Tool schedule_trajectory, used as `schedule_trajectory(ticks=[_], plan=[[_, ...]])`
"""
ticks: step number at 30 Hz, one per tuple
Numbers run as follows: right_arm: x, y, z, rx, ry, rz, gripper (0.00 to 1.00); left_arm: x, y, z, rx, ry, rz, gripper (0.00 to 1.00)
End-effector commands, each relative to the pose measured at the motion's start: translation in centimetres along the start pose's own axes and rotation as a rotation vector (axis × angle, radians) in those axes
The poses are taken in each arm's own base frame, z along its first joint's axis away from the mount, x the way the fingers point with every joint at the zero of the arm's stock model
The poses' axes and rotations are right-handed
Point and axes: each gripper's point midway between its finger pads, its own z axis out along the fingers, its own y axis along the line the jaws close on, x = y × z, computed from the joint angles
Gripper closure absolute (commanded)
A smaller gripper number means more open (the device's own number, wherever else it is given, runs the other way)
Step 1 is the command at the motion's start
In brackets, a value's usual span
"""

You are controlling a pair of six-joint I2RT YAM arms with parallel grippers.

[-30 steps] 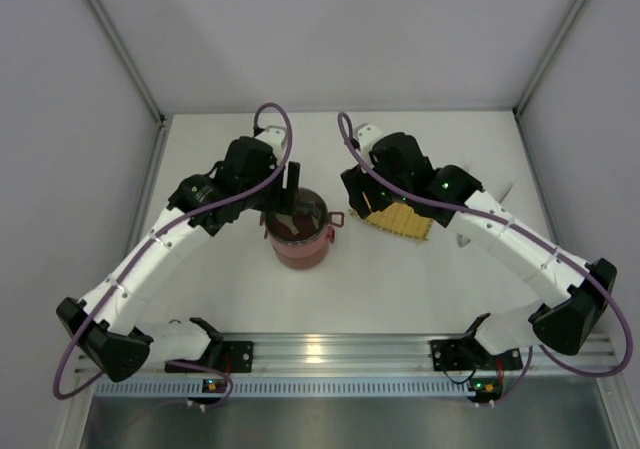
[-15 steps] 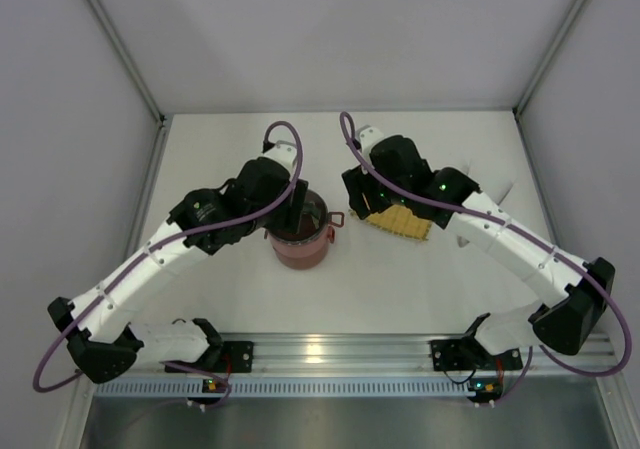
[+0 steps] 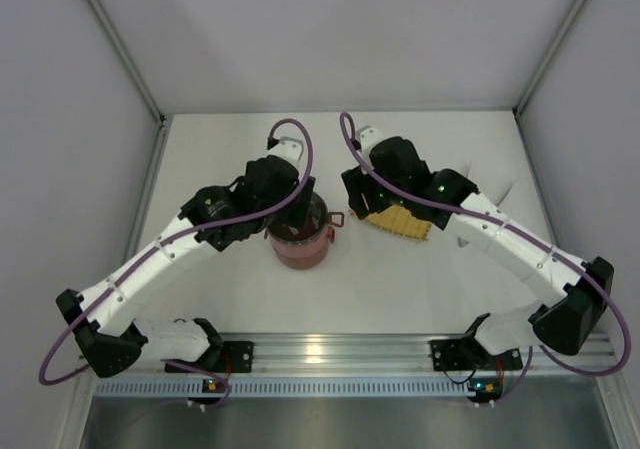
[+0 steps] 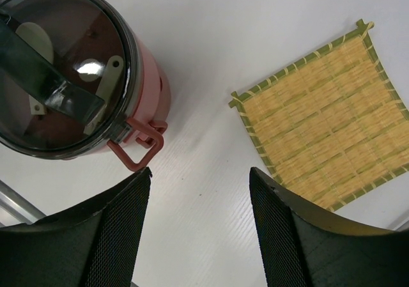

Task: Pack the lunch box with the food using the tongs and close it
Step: Close the fastener on the packing box.

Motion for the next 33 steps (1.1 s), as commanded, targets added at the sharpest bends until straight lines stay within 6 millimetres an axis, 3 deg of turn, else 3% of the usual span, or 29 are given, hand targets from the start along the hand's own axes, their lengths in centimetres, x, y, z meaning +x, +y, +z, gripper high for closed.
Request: schedule_trajectory(ticks=[1,9,14,20,24,33], plan=[[-2.1,-0.5,-0.9,0.011,-0.094,0.028,0.37,-2.1,-1.5,1.2,0.038,-0.051,0.073,0.15],[-1.5,-0.4,-0.6,0.003,-0.090,0.047,0.37,-2.9,-1.8,2.7,0.057,-0.056,0.193,0.10],[-0.7,-0.3,-0.3,-0.002,-0.084,0.053,0.37,-1.8,-0.7,4.1,-0.038,0.004,0.189,0.10],[-0.2,0.0,0.1,-0.015,-0.073,0.060,0.37,-1.5,-0.4,4.4,-0.054,-0.001,0.189,0.10],[0.1,0.0,0.2,-0.017,-0.068,0.061,0.37,-1.8,-1.0,4.6,0.034,-0.013,0.176,0.09],[0.4,0.1,0.2,-0.022,-0.064,0.065,0.37,-0.2,-2.5,5.8,0.178,0.075,0.197,0.09]])
